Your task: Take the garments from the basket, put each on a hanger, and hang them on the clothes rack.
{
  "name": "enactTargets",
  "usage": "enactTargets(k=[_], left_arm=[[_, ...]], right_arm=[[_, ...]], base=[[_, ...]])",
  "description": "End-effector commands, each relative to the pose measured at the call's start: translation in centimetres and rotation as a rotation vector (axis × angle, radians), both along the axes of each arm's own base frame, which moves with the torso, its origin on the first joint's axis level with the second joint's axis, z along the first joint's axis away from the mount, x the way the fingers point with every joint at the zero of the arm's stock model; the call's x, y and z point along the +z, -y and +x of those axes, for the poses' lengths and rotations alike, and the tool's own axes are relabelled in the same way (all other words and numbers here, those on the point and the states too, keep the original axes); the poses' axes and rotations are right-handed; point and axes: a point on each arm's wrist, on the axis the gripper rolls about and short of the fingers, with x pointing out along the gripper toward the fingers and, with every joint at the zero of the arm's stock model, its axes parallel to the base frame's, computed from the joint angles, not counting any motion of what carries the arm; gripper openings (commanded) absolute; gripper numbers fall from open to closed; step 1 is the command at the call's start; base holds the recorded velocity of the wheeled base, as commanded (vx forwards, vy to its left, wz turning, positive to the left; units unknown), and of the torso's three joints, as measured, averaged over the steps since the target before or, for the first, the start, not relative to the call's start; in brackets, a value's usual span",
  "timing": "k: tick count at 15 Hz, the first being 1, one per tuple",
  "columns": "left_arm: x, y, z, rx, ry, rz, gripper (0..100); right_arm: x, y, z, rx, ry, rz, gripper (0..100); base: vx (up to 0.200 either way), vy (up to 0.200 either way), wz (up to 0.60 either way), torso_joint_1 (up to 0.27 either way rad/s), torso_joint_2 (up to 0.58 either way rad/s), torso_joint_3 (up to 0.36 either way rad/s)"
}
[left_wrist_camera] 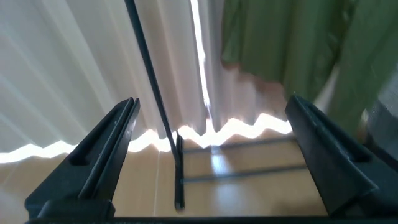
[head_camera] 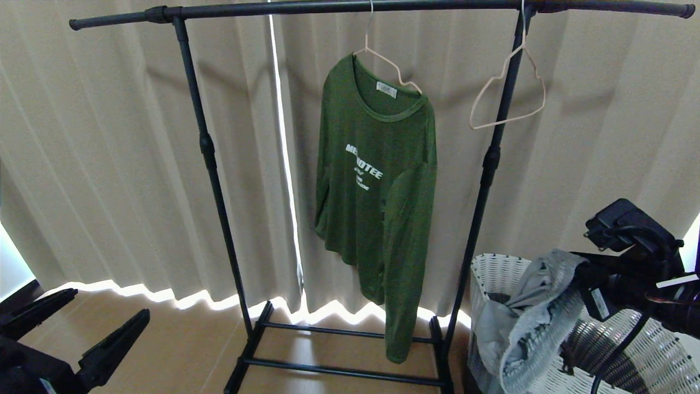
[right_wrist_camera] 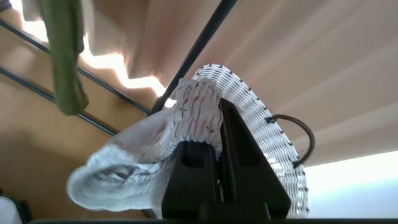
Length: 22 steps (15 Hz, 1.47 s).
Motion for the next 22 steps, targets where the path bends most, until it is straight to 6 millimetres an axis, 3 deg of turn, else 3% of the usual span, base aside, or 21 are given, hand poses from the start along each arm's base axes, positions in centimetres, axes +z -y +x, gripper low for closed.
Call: enactTargets(k=[1, 4, 7, 8, 10, 13, 17, 20, 22], left_arm=[[-1.0, 0.7, 0.9, -0.074, -0.072, 0.067, 100], [-1.5, 1.1, 1.0, -0.118, -0.085, 0.117, 100], [-1.0, 2.4, 0.9, -0.363, -0.065, 0.079, 100], [0.0, 3.6, 1.3, -0.494, -0.042, 0.056, 100], [1.2, 5.4, 2.2, -0.587, -0.038, 0.018, 100], [2.5, 9.7, 5.5, -0.703, -0.103, -0.044, 100], [2.0, 14.6, 9.5, -0.681, -0.158, -0.018, 100], [2.0, 18.9, 8.7, -0.719, -0.213, -0.128, 100], [0.2, 22.2, 9.1, -0.675, -0.264, -0.11, 100]], right_arm=[[-0.3, -0.6, 0.8, 0.018, -0.019, -0.004, 0], [0.1, -1.5, 1.4, 0.057, -0.007, 0.001, 0], [1.7, -3.3, 1.7, 0.211, 0.045, 0.068, 0], [2.7, -4.3, 1.7, 0.266, 0.068, 0.123, 0], [3.9, -5.7, 1.5, 0.322, 0.085, 0.216, 0], [6.6, -8.3, 1.0, 0.397, 0.117, 0.383, 0], [9.0, -9.7, -0.1, 0.494, 0.174, 0.461, 0], [9.8, -10.5, -0.9, 0.547, 0.211, 0.491, 0], [10.4, -11.4, -1.4, 0.594, 0.223, 0.506, 0]], base=[[0.0, 0.0, 0.0, 0.0, 0.0, 0.0], [0.0, 0.0, 0.0, 0.0, 0.0, 0.0], [0.0, 0.0, 0.0, 0.0, 0.0, 0.0], [0.0, 0.0, 0.0, 0.0, 0.0, 0.0], [0.0, 0.0, 0.0, 0.0, 0.0, 0.0], [0.0, 0.0, 0.0, 0.0, 0.0, 0.0], [0.0, 0.0, 0.0, 0.0, 0.0, 0.0], [0.0, 0.0, 0.0, 0.0, 0.0, 0.0], [0.0, 0.0, 0.0, 0.0, 0.0, 0.0]])
